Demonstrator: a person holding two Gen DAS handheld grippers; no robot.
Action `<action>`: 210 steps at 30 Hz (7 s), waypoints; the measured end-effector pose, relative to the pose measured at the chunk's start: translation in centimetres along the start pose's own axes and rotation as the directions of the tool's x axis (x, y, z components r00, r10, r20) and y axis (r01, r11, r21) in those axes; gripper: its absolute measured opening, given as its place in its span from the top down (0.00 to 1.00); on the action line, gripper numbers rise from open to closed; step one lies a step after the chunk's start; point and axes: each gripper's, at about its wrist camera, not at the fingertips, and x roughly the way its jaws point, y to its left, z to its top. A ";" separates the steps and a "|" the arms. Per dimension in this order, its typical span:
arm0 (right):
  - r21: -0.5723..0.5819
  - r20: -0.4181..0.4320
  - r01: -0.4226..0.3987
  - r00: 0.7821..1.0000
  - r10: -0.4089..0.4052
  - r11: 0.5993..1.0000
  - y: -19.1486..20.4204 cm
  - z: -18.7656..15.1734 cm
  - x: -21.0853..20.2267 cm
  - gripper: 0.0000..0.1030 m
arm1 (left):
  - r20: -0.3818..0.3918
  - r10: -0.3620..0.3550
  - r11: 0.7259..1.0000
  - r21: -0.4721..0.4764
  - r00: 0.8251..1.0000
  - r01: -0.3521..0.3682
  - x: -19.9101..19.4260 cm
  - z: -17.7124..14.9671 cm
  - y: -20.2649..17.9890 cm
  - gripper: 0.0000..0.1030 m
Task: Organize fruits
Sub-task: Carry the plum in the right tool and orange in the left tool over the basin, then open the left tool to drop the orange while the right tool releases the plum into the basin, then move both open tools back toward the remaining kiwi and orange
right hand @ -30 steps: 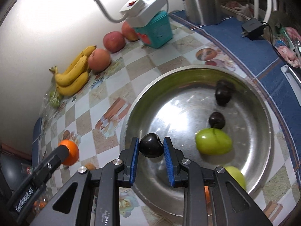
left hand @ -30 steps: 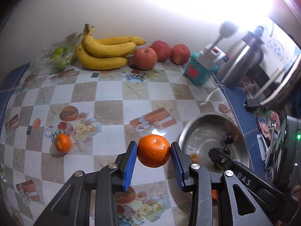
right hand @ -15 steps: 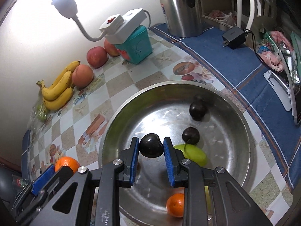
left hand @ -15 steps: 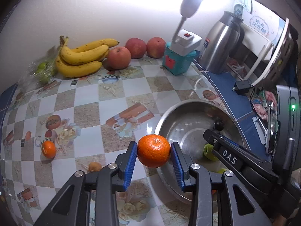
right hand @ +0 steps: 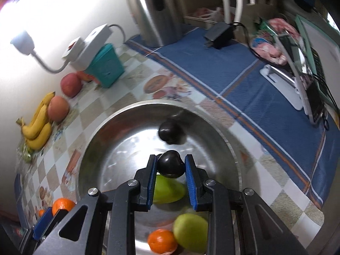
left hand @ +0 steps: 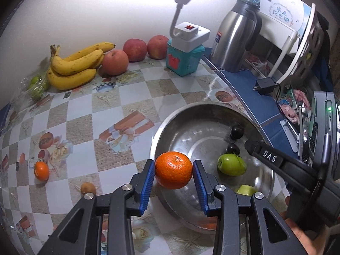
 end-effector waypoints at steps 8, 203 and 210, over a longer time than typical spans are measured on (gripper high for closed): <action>0.052 0.041 0.011 0.999 -0.013 0.999 -2.2 0.9 -1.1 0.73 | -0.016 -0.031 0.999 0.016 0.999 0.031 0.7 -0.3 -1.3 0.62; -0.422 -0.186 -0.262 0.962 0.200 0.868 19.4 -8.2 -1.5 0.05 | -0.146 0.419 0.784 -0.439 0.896 -0.438 -5.0 -3.0 25.1 0.00; -0.449 -0.242 -0.277 0.953 0.182 0.850 21.1 -9.5 0.3 0.05 | -0.171 0.382 0.786 -0.457 0.908 -0.416 -3.7 -2.9 25.7 0.00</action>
